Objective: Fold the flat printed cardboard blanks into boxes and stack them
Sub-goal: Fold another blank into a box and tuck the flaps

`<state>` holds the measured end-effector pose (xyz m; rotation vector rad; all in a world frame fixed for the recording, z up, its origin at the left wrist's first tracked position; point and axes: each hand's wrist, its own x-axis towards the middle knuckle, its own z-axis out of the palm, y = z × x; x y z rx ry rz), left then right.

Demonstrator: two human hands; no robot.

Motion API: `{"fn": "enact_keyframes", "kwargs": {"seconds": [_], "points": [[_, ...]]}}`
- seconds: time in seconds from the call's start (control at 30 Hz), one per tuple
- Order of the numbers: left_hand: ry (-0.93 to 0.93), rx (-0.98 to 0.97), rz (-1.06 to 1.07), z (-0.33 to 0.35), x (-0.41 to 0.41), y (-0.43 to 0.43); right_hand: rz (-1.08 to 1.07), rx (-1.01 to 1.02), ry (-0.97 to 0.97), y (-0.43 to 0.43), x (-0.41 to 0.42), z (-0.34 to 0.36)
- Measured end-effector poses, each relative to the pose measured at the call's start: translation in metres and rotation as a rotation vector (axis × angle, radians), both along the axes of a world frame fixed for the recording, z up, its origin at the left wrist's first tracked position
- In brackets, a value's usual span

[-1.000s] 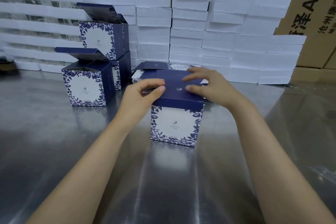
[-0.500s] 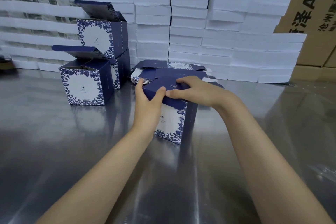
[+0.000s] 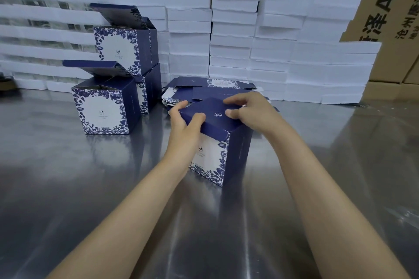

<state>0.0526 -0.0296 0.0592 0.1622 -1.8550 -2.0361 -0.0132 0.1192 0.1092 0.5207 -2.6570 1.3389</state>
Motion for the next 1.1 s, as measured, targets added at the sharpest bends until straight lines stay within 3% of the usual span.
{"fn": "enact_keyframes", "kwargs": {"seconds": [0.27,0.37,0.47,0.6,0.7,1.1], "points": [[-0.047,0.059,-0.113,0.005,-0.003,-0.016,0.014,-0.054,-0.158,0.032,0.005,0.011],[0.028,-0.076,0.000,0.002,-0.005,-0.024,0.085,-0.079,-0.291,0.033,0.010,0.011],[0.002,-0.101,-0.095,0.006,-0.003,-0.029,0.121,-0.091,-0.318,0.031,0.009,0.011],[-0.126,0.041,-0.224,0.011,-0.001,-0.023,0.244,-0.119,-0.377,0.028,0.007,0.007],[-0.120,0.116,-0.215,0.008,-0.001,-0.020,0.176,-0.265,-0.404,0.026,0.000,0.002],[-0.090,0.170,-0.200,0.008,-0.002,-0.017,-0.048,-0.506,-0.237,0.009,0.001,-0.007]]}}
